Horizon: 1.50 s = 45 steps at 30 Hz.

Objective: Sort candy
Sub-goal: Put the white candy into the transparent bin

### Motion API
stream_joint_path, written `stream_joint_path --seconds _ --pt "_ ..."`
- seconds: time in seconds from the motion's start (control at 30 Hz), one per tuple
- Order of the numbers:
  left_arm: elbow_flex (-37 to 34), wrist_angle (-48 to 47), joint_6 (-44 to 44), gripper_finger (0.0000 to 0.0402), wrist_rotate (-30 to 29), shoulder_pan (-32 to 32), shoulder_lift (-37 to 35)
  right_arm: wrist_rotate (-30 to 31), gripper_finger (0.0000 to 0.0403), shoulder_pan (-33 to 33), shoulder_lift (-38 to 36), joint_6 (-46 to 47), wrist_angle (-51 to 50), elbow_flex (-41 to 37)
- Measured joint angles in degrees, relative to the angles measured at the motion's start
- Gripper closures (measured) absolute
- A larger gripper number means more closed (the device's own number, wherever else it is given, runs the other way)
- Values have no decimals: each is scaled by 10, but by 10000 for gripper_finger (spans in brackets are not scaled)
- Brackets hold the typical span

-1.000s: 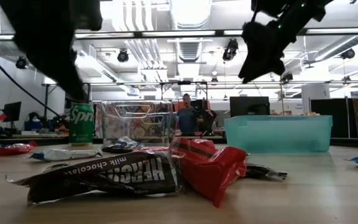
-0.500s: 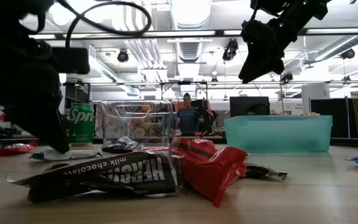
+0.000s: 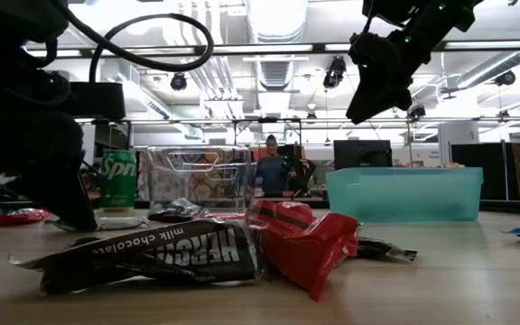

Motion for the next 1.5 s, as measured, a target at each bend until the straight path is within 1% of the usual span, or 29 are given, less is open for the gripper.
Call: stream_joint_path --seconds 0.07,0.13,0.2,0.3,0.4,0.5,0.6,0.7,0.8,1.03,1.13,1.23,1.37,1.5 --pt "0 -4 2 365 -1 0 -2 0 277 0 0 0 0 0" --pt "0 -7 3 389 0 0 -8 -1 277 0 0 0 0 0" --pt "4 -8 6 388 3 -2 -16 -1 276 0 0 0 0 0" --pt "18 -15 26 389 31 -7 -36 -2 276 1 -5 -1 -1 -1" --pt "41 -16 46 398 28 -10 -69 -2 278 9 -17 0 -1 -1" --pt "62 -16 77 398 7 -9 -96 -2 280 21 -30 0 3 -1" --pt "86 -12 104 398 -57 5 -122 -2 278 33 -41 0 5 -1" --pt "106 -15 123 398 -114 45 -137 -1 277 42 -45 0 15 -1" --pt "121 -13 144 398 -132 103 -147 -1 280 48 -46 0 24 -1" --pt "136 -5 224 398 -133 269 -138 -1 278 49 -43 0 21 -1" --pt "136 -2 251 398 -103 347 -127 -1 281 49 -43 0 21 -1" --pt "136 -2 258 395 -76 407 -123 -1 281 49 -43 2 20 -1" --pt "136 4 269 379 -59 445 -123 -1 280 49 -43 4 19 -1" --pt "136 4 278 354 -59 456 -123 -1 277 49 -43 4 19 -1"
